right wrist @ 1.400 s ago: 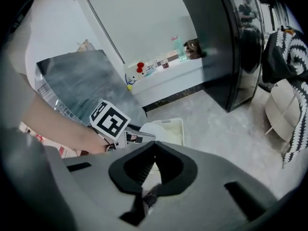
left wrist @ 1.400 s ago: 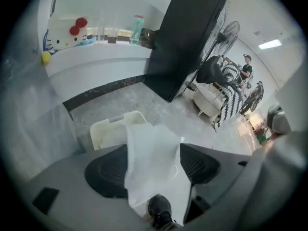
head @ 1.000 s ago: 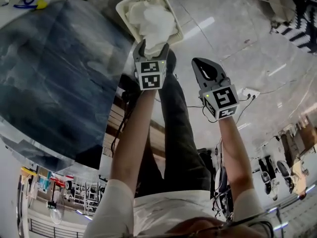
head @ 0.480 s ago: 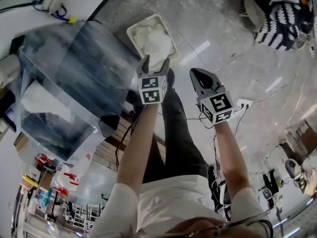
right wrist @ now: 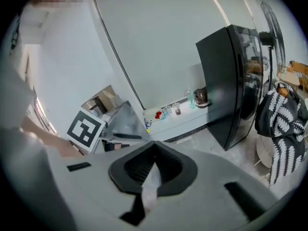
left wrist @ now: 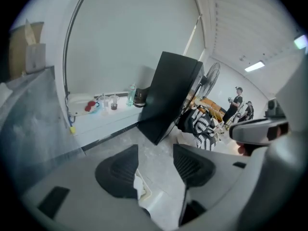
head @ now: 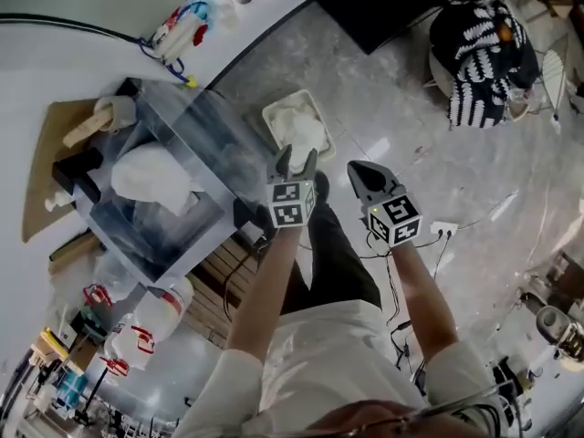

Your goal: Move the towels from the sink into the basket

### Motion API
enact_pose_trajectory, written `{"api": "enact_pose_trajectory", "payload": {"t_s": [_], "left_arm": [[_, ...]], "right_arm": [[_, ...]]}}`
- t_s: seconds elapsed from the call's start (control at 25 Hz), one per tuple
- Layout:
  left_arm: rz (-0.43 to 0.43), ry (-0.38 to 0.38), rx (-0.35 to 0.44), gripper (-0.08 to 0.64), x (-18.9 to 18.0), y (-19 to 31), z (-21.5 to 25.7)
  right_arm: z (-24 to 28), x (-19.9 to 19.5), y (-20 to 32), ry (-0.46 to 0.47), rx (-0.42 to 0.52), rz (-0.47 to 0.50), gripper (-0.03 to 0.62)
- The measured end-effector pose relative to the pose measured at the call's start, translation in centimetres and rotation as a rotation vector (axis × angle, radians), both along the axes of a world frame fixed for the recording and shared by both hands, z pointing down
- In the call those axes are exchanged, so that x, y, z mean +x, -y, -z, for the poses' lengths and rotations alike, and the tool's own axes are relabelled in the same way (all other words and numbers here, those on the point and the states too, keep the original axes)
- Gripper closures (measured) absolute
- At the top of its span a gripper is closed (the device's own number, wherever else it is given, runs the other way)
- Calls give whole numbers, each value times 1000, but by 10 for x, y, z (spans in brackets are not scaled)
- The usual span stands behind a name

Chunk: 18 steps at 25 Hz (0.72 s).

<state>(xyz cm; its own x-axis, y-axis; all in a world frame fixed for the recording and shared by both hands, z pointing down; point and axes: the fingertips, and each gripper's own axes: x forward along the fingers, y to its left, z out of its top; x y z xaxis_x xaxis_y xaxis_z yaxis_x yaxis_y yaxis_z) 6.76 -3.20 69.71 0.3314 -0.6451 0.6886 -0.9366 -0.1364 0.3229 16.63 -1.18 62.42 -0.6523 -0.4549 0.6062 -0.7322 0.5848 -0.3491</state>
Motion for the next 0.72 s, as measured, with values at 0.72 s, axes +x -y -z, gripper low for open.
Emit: {"api": "enact_pose_trajectory", "payload": {"t_s": [0.72], "left_arm": [[121, 48, 265, 531, -144, -58, 266]], "right_arm": [[231, -133, -34, 95, 175, 202, 589]]}}
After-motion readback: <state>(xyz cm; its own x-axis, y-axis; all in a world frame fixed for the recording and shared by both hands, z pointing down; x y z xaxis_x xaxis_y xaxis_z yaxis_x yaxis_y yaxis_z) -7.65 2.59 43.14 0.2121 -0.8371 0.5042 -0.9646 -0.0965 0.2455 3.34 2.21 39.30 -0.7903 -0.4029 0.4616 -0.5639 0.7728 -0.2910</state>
